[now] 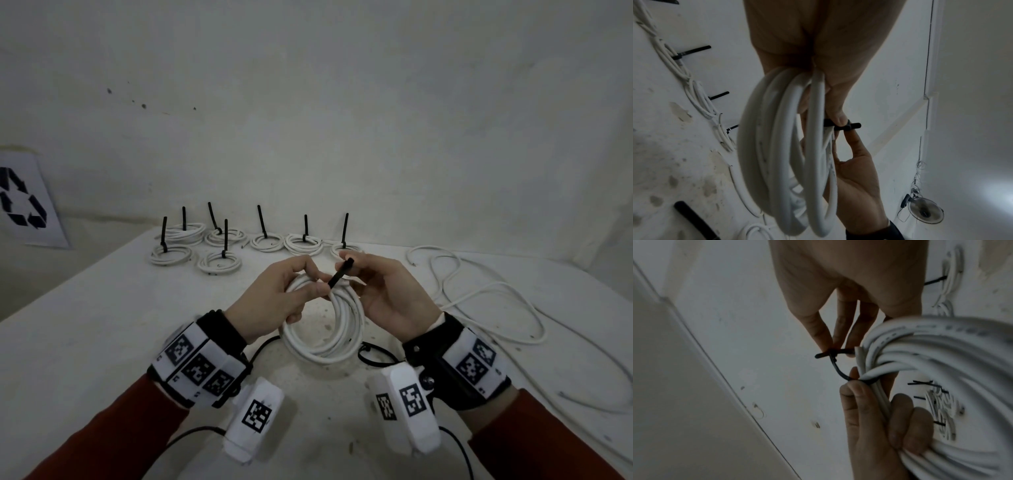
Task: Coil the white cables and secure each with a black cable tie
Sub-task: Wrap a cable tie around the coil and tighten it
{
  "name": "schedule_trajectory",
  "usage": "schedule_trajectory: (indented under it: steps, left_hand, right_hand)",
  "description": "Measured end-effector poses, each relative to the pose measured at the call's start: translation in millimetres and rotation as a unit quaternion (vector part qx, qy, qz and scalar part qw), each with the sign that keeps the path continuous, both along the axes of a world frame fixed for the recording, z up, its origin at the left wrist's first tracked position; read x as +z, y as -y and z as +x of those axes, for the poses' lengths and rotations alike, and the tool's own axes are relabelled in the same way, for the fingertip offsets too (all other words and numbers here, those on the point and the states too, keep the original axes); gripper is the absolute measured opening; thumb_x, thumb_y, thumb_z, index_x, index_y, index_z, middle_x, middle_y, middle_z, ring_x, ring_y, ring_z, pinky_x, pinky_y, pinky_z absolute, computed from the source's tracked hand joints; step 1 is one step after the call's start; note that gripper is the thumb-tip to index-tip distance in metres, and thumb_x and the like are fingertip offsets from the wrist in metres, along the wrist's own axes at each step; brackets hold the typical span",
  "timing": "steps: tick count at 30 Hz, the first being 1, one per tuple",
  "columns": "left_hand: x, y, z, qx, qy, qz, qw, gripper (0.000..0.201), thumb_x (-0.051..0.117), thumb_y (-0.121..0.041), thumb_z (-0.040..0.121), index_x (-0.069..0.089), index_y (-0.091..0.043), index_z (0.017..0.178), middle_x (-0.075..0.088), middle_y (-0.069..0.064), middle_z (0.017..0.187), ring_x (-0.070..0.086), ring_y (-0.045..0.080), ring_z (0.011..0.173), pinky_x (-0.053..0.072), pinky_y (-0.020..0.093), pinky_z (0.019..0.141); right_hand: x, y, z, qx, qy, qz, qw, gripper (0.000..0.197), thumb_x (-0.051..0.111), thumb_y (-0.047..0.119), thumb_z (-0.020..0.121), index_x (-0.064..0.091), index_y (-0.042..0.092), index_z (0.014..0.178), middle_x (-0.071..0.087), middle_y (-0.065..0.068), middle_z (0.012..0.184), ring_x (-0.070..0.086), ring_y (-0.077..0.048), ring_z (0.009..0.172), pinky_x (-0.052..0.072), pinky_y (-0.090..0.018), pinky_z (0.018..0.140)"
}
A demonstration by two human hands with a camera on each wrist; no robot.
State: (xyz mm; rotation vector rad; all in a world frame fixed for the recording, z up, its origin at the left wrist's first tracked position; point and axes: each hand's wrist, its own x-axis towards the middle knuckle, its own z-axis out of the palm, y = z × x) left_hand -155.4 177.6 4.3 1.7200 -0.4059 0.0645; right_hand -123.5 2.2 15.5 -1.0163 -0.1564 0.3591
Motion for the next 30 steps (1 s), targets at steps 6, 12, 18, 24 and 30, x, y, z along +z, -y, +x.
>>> schedule_trajectory:
  steps: [6,12,18,24,30]
  left_hand:
    - [1,3,-3,-0.039,0.06,0.018,0.997,0.023,0.062,-0.015,0.087,0.047,0.003,0.083,0.061,-0.01,0.06,0.029,0.013,0.043,0.03,0.023,0.042]
    - [3,6,-4,0.003,0.136,0.088,0.987,0.015,0.065,-0.018,0.086,0.053,-0.012,0.079,0.057,-0.018,0.055,0.04,0.003,0.046,0.034,0.018,0.05]
    - [3,-11,16,0.074,0.354,0.295,0.885,0.019,0.056,-0.029,0.088,0.057,-0.013,0.08,0.06,-0.012,0.073,0.055,0.0,0.07,0.04,0.015,0.065]
    - [-4,-14,27,0.074,0.415,0.42,0.804,0.011,0.038,-0.036,0.09,0.043,-0.027,0.091,0.059,0.002,0.08,0.057,0.021,0.067,0.048,0.038,0.055]
    - [-5,-16,23,0.107,0.313,0.183,0.926,0.013,0.064,-0.024,0.088,0.06,-0.013,0.082,0.067,-0.023,0.095,0.064,-0.007,0.086,0.046,0.01,0.075]
  right_hand:
    - [4,0,1,0.005,-0.011,0.01,1.0,0.025,0.047,0.0,0.088,0.059,0.009,0.108,0.063,-0.008,0.074,0.06,-0.02,0.067,0.053,-0.033,0.066]
    - [12,3,2,0.04,0.004,-0.036,0.999,0.018,0.057,0.008,0.081,0.062,0.007,0.098,0.067,-0.006,0.076,0.067,-0.017,0.063,0.056,-0.027,0.057]
    - [26,14,12,0.003,0.043,-0.33,0.943,0.028,0.066,0.037,0.086,0.064,0.01,0.082,0.056,0.0,0.059,0.051,-0.014,0.052,0.045,-0.027,0.058]
    - [32,11,8,0.076,-0.022,-0.302,0.95,0.031,0.058,0.036,0.092,0.067,0.009,0.079,0.057,0.002,0.056,0.054,-0.01,0.047,0.054,-0.023,0.054]
    - [23,7,3,0.062,-0.05,-0.203,0.976,0.019,0.056,0.015,0.094,0.065,0.001,0.085,0.05,0.0,0.053,0.049,-0.008,0.047,0.052,-0.021,0.052]
